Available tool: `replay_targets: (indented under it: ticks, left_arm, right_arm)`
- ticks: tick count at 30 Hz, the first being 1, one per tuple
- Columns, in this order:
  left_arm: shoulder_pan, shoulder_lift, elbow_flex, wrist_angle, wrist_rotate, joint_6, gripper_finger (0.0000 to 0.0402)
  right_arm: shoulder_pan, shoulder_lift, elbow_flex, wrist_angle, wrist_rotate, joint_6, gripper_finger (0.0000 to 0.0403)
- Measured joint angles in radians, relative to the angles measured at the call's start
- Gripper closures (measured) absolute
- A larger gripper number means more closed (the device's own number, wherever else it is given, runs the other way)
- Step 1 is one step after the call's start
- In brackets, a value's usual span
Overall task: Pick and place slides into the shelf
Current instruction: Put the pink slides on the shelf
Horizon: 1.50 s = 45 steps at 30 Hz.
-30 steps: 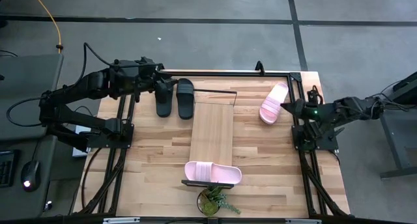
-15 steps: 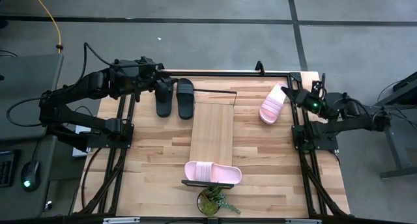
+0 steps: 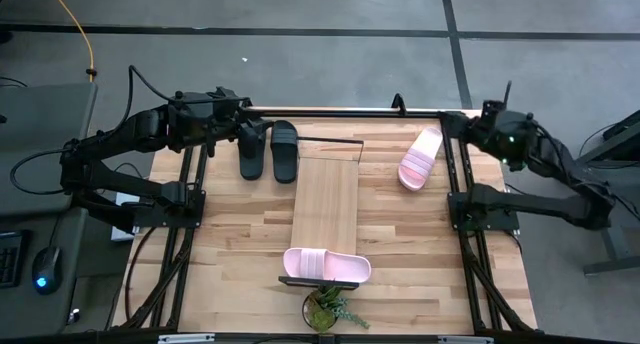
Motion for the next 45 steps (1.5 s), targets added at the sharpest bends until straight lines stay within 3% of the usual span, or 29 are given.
replay_targets:
  ticks: [7,20,36,45]
  left_arm:
    - [0.000,0.000,0.000,0.000,0.000,0.003,0.0218]
    - [0.000,0.004,0.000,-0.002,-0.001,0.009,0.0218]
    - [-0.001,0.040,0.000,-0.016,0.014,0.009,0.0218]
    - [-0.001,0.039,0.000,-0.024,0.014,0.008,0.0218]
  right_arm:
    - [-0.202,0.093,0.097,-0.143,-0.196,-0.105,0.0153]
    - [-0.537,0.185,0.091,-0.326,-0.469,-0.349,0.0153]
    - [-0.890,0.377,0.090,-0.350,-0.861,-0.703,0.0153]
    - [-0.895,0.453,0.090,-0.427,-0.845,-0.821,0.0153]
